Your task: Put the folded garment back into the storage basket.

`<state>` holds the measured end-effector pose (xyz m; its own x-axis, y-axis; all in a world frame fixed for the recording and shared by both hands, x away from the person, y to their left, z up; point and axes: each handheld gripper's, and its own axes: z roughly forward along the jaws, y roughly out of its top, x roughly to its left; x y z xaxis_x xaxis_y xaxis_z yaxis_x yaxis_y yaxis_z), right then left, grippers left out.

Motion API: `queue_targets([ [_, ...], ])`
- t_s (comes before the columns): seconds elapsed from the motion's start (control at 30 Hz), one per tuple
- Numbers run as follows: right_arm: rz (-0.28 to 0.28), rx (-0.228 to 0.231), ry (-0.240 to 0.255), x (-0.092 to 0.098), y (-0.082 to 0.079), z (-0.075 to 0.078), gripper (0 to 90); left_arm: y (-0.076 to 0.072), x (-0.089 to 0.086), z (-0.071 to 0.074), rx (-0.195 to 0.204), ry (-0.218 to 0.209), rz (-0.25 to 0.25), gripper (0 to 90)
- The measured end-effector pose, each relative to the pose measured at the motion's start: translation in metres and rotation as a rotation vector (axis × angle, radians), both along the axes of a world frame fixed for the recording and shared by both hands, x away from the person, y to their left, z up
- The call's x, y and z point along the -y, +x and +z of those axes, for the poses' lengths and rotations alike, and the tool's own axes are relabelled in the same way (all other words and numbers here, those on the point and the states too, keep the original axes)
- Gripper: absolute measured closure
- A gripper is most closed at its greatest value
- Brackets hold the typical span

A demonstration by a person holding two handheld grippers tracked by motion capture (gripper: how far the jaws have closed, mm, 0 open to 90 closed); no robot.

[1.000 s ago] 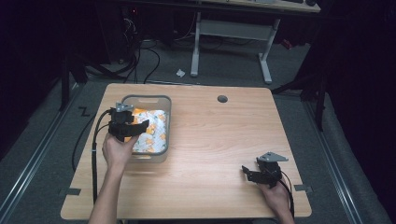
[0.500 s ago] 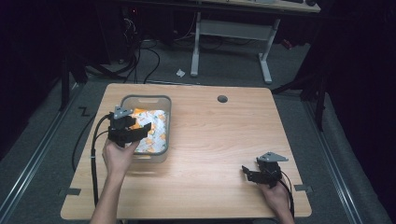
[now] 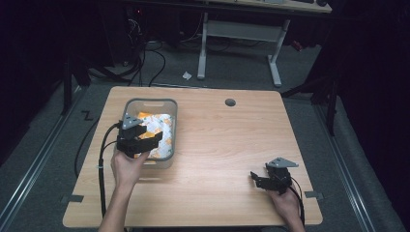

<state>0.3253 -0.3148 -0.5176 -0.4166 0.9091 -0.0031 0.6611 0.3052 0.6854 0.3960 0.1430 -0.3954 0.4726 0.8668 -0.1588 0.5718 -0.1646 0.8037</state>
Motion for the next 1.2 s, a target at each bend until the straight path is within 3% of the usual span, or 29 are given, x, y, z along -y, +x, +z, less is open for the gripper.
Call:
queue_targets([
  [0.57,0.000,0.000,0.000,0.000,0.000,0.000,25.0,-0.020,0.010,-0.002,0.030,-0.031,-0.032,34.9],
  [1.2,0.000,0.000,0.000,0.000,0.000,0.000,25.0,-0.036,0.026,-0.010,0.026,-0.054,-0.094,34.8],
])
